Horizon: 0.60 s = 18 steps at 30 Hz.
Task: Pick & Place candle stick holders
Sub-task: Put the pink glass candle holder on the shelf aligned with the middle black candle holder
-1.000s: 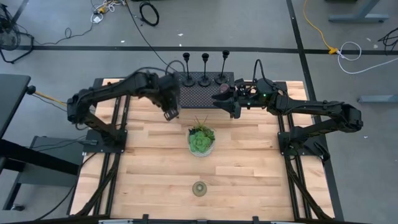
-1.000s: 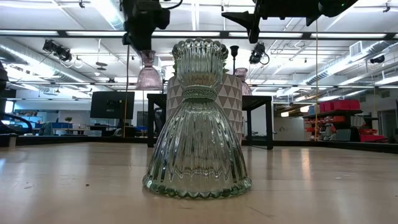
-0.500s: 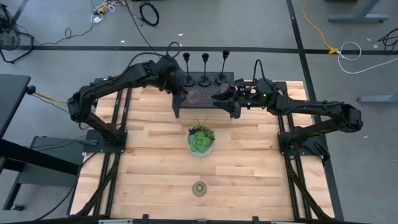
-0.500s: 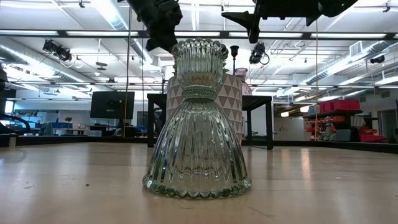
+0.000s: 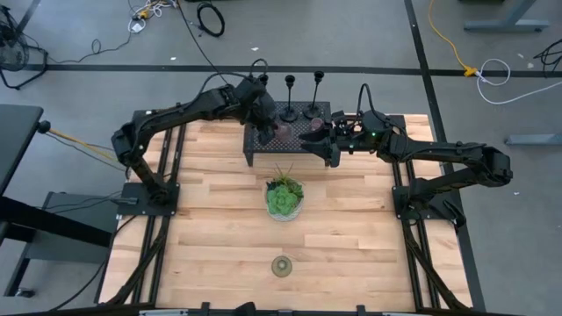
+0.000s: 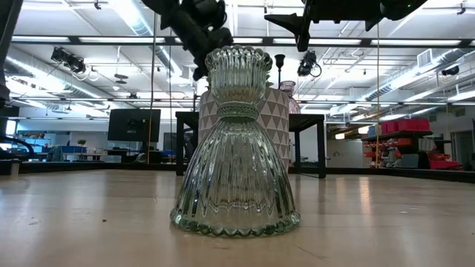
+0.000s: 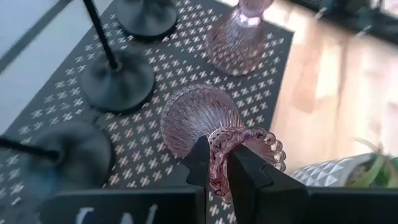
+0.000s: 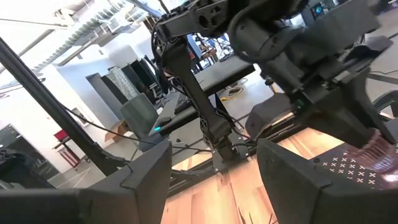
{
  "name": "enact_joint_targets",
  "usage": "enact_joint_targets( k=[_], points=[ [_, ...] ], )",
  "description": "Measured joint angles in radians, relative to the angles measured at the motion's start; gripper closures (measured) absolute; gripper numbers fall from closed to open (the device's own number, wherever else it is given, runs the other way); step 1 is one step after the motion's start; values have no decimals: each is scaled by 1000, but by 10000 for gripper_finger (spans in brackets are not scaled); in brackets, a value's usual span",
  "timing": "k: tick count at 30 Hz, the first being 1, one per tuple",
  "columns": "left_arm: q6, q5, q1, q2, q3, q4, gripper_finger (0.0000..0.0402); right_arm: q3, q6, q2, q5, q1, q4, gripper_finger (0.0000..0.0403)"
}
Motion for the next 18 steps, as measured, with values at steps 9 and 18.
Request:
enact_joint_targets(
  k=[9, 18],
  points=[
    [-8, 89, 18, 16, 0, 79, 368, 0, 0, 0, 0, 0, 0, 167],
    [-9, 104, 19, 16, 0, 72, 367, 0, 0, 0, 0, 0, 0, 167]
  ],
)
